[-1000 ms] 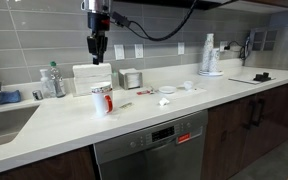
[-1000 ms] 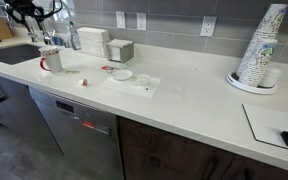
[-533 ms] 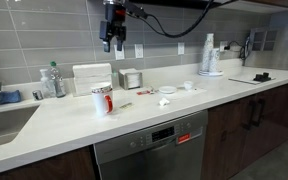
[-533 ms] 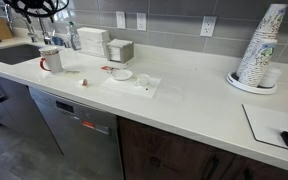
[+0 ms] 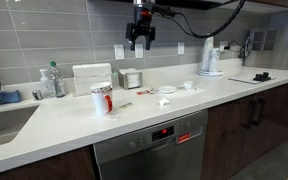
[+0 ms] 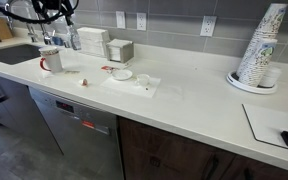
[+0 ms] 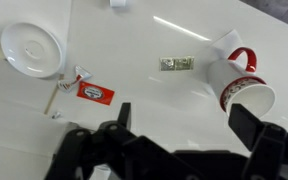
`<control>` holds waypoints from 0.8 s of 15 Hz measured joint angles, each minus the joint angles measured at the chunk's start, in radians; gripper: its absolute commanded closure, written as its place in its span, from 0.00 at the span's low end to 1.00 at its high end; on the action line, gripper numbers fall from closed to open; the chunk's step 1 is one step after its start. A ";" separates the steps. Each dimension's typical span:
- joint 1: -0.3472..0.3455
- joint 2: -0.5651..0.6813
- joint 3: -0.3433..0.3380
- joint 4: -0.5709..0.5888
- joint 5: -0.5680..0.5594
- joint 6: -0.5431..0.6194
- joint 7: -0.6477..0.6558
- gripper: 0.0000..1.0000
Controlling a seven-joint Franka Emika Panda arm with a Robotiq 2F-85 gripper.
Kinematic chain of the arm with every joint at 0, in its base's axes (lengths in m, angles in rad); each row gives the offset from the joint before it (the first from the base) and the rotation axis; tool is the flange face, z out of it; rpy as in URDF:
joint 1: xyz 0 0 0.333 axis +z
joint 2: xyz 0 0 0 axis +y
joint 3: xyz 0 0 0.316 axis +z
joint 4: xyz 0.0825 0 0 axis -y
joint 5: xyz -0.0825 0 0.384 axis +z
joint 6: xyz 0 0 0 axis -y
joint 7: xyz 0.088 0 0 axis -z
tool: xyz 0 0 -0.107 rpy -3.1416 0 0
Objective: Lift the cup and put it in the mug cup
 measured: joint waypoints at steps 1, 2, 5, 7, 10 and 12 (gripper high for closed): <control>-0.004 -0.006 -0.005 -0.009 -0.001 0.000 0.003 0.00; -0.004 -0.005 -0.005 -0.005 -0.001 0.000 0.002 0.00; 0.001 -0.004 0.000 -0.001 -0.001 0.000 0.002 0.00; 0.001 -0.003 0.000 -0.001 -0.001 0.000 0.002 0.00; 0.001 -0.003 0.000 -0.001 -0.001 0.000 0.002 0.00; 0.001 -0.003 0.000 -0.001 -0.001 0.000 0.002 0.00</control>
